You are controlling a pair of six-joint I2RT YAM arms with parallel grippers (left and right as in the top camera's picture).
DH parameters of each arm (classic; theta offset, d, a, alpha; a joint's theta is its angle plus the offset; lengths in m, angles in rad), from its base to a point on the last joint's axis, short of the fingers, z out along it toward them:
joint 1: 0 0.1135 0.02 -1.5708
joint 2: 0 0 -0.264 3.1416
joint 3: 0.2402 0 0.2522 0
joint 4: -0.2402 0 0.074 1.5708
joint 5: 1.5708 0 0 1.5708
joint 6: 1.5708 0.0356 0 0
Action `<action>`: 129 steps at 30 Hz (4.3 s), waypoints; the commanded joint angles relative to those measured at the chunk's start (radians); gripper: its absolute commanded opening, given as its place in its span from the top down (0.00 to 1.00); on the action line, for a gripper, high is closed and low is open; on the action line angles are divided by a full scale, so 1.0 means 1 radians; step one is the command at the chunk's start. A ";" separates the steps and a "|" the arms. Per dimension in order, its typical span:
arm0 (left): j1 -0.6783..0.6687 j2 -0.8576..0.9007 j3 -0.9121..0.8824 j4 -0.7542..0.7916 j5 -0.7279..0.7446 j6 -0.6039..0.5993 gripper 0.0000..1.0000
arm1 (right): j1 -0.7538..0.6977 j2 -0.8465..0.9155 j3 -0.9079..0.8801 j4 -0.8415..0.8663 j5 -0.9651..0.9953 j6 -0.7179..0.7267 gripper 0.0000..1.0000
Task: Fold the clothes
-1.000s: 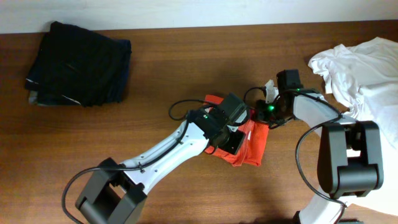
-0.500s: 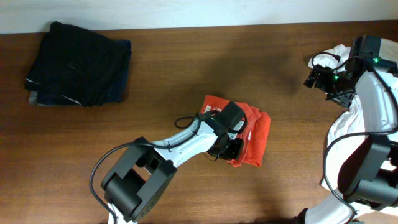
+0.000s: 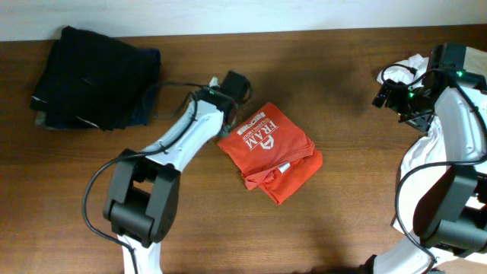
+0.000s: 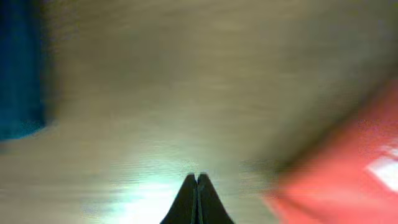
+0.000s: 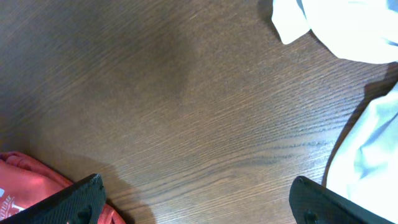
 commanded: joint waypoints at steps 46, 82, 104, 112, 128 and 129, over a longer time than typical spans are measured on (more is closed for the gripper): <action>-0.368 -0.072 -0.210 0.070 0.656 0.025 0.99 | -0.001 -0.003 0.005 0.000 0.009 0.000 0.02; -0.298 -0.150 0.076 -0.083 0.274 -0.082 0.99 | -0.001 -0.002 0.005 0.000 0.009 0.000 0.02; -0.147 0.135 -0.117 -0.159 -0.007 0.007 1.00 | -0.001 -0.002 0.005 0.000 0.009 0.000 0.02; 0.053 -0.004 0.525 -0.345 0.424 0.080 0.73 | -0.001 -0.002 0.005 0.000 0.009 0.000 0.02; 0.151 0.163 0.038 -0.124 0.630 0.187 0.35 | -0.001 -0.002 0.005 0.000 0.009 0.000 0.02; 0.151 0.162 0.037 -0.150 0.659 0.187 0.44 | -0.001 -0.002 0.005 0.000 0.009 0.000 0.02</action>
